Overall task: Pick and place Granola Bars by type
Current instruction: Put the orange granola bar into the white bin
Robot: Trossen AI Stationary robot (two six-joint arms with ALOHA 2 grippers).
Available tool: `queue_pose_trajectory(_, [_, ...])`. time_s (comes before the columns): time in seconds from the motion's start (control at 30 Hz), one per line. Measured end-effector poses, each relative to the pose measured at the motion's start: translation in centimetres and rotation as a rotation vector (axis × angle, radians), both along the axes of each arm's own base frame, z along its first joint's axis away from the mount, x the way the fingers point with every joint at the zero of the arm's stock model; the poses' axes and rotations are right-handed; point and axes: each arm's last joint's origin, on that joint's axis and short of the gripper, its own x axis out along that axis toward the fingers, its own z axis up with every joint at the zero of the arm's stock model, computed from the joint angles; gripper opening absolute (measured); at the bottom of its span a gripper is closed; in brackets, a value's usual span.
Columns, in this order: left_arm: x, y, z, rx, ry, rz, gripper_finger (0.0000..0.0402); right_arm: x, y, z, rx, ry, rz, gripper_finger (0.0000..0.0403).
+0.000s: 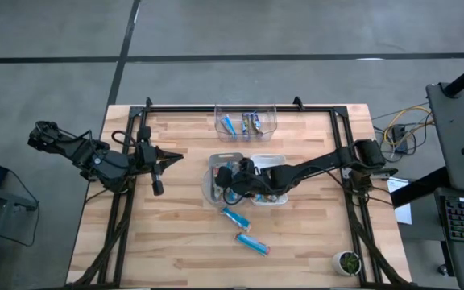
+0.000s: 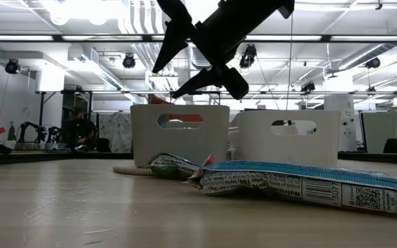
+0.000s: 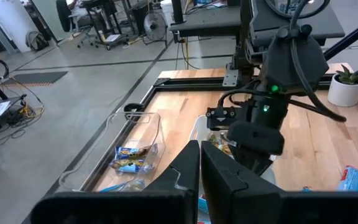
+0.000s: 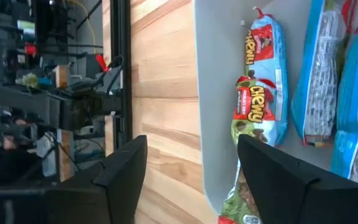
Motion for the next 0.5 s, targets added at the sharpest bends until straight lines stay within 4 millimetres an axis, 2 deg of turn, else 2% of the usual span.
queue_pose_trajectory(0.33, [0.0, 0.0, 0.0, -0.001, 0.0, 0.0, 0.0, -0.5, -0.2, 1.8, -0.215, 0.037, 0.152, 0.0241])
queue_pose_trajectory(0.5, [0.1, -0.1, 0.0, -0.011, 0.002, -0.015, 0.0, -1.7, -0.2, 5.1, -0.468, 0.044, 0.412, 0.0233])
